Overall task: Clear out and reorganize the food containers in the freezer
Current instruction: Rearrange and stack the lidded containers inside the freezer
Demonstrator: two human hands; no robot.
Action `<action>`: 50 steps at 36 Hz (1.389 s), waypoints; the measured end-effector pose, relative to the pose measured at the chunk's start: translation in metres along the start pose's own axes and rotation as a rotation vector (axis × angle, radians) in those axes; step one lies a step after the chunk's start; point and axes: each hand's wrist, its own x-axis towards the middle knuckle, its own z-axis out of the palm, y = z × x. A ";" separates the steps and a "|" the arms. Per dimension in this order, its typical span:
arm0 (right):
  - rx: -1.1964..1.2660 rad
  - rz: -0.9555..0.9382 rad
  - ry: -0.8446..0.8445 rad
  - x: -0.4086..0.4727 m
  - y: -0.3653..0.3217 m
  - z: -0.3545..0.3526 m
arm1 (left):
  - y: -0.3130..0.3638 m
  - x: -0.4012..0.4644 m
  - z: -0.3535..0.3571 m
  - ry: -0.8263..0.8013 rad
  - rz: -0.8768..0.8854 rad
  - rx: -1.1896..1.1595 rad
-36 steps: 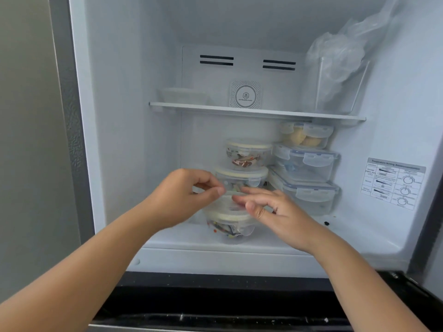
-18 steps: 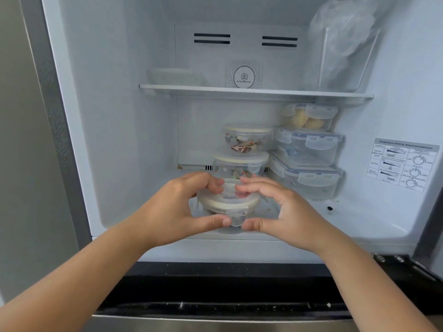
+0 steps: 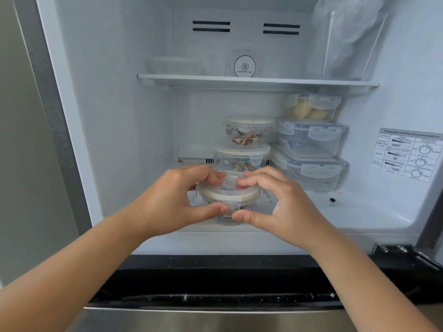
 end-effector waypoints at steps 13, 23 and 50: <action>0.026 -0.035 -0.049 -0.007 -0.007 -0.006 | 0.010 -0.008 -0.020 -0.120 0.069 0.232; 0.274 0.032 -0.235 -0.001 -0.001 -0.020 | 0.006 -0.001 -0.023 -0.040 0.092 0.423; 0.087 -0.031 -0.062 0.002 -0.003 -0.005 | 0.010 -0.010 -0.014 -0.022 -0.021 0.305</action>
